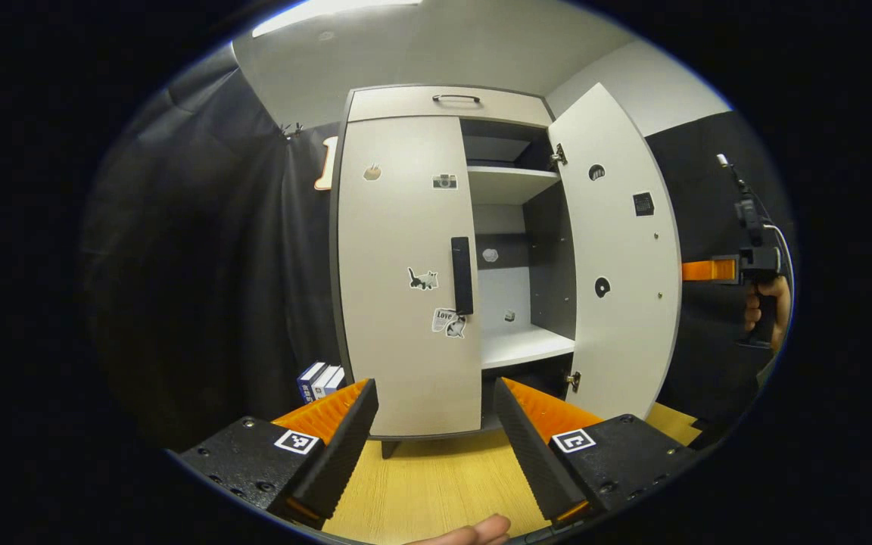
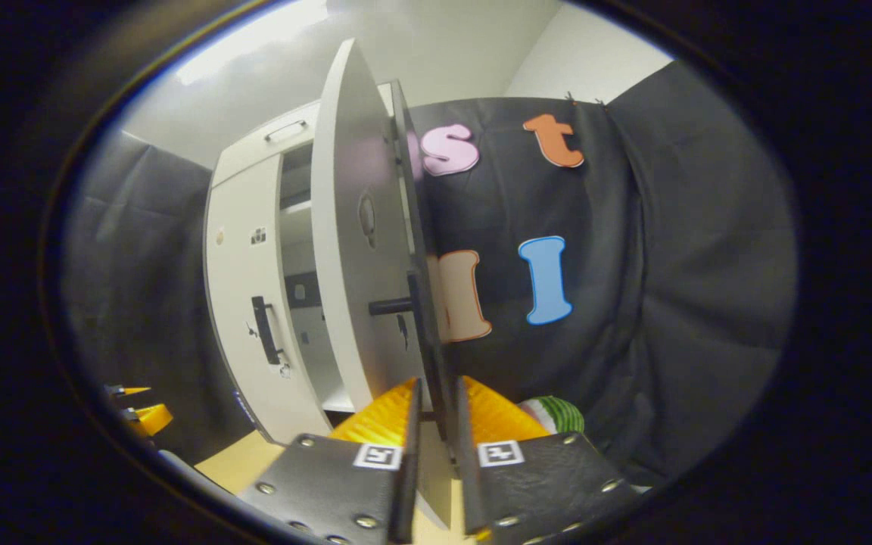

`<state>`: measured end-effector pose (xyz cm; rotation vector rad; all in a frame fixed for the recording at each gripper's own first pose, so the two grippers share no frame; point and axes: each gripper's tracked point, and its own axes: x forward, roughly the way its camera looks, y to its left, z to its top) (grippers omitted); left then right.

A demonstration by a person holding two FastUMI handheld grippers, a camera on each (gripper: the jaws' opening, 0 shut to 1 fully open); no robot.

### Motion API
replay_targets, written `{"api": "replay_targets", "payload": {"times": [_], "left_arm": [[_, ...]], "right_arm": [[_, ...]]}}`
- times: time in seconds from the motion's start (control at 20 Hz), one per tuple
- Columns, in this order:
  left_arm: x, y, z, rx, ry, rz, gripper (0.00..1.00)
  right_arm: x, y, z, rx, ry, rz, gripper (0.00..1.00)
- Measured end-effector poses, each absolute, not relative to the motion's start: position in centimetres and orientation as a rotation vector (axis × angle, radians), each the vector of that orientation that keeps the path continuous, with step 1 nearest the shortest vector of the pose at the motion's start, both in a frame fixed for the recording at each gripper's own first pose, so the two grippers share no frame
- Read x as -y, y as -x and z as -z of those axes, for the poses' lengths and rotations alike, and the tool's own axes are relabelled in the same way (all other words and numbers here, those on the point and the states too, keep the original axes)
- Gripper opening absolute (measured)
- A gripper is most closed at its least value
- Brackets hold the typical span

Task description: Open the right door of the double-door shoe cabinet with the right hand, and open the left door with the left hand.

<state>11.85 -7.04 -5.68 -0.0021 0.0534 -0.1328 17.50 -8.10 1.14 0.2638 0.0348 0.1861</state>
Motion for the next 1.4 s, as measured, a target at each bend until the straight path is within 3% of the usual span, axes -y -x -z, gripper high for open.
{"api": "replay_targets", "payload": {"times": [0.4, 0.65, 0.7, 0.95, 1.15, 1.2, 1.4], "left_arm": [[7.4, -17.2, 2.8, -0.041, 0.054, 0.105, 0.96], [8.6, -21.0, 2.0, -0.055, 0.055, 0.091, 0.97], [8.8, -21.8, 1.8, -0.051, 0.047, 0.083, 0.97], [10.2, -26.4, 1.5, -0.053, 0.024, 0.060, 0.96], [11.3, -30.1, 1.4, -0.070, 0.046, 0.071, 0.97], [11.4, -31.0, 1.1, -0.067, 0.045, 0.071, 0.96], [11.1, -34.1, 0.7, -0.081, 0.055, 0.041, 0.96]], "right_arm": [[10.7, -11.2, -2.0, 0.007, -0.240, -0.151, 0.97], [11.8, -8.4, -2.4, 0.038, -0.255, -0.148, 0.94], [12.2, -7.8, -2.4, 0.046, -0.251, -0.133, 0.98], [12.7, -4.7, -0.7, 0.022, -0.208, -0.087, 0.98], [11.0, -1.9, 1.1, 0.010, -0.162, -0.120, 0.94], [10.5, -1.1, 1.2, 0.016, -0.150, -0.133, 0.98], [8.5, 1.3, 1.9, 0.041, -0.103, -0.162, 0.98]]}}
